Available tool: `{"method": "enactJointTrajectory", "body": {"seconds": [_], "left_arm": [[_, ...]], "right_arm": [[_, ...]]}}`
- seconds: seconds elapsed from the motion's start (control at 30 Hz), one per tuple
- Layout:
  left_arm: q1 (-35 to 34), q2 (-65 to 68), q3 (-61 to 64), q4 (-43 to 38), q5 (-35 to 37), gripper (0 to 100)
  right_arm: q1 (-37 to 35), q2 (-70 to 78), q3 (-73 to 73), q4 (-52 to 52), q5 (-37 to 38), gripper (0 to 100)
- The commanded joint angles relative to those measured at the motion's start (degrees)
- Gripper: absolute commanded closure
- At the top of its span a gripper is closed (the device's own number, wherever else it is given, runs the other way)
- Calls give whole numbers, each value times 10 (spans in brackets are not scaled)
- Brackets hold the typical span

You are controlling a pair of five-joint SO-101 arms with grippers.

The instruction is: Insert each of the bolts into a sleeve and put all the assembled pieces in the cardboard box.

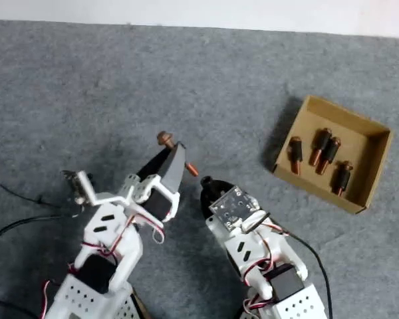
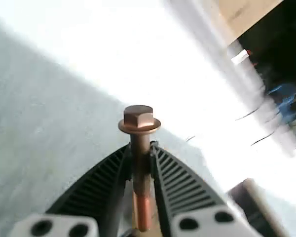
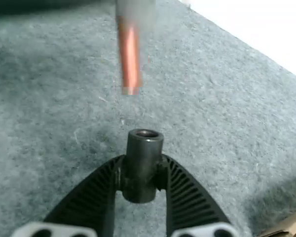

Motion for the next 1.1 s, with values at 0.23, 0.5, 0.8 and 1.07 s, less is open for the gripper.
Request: {"method": "enactJointTrajectory", "body": {"seconds": [0.23, 0.5, 0.8, 1.07], "left_arm": [[43, -15, 12, 18, -5, 994], [29, -9, 12, 20, -5, 994], [18, -9, 12, 40, -5, 994], [18, -9, 13, 40, -5, 994]], "right_arm": [[-5, -7, 58, -12, 7, 995], [-7, -7, 57, -12, 7, 995], [-17, -7, 53, -44, 7, 995], [-45, -7, 52, -44, 7, 995]]}}
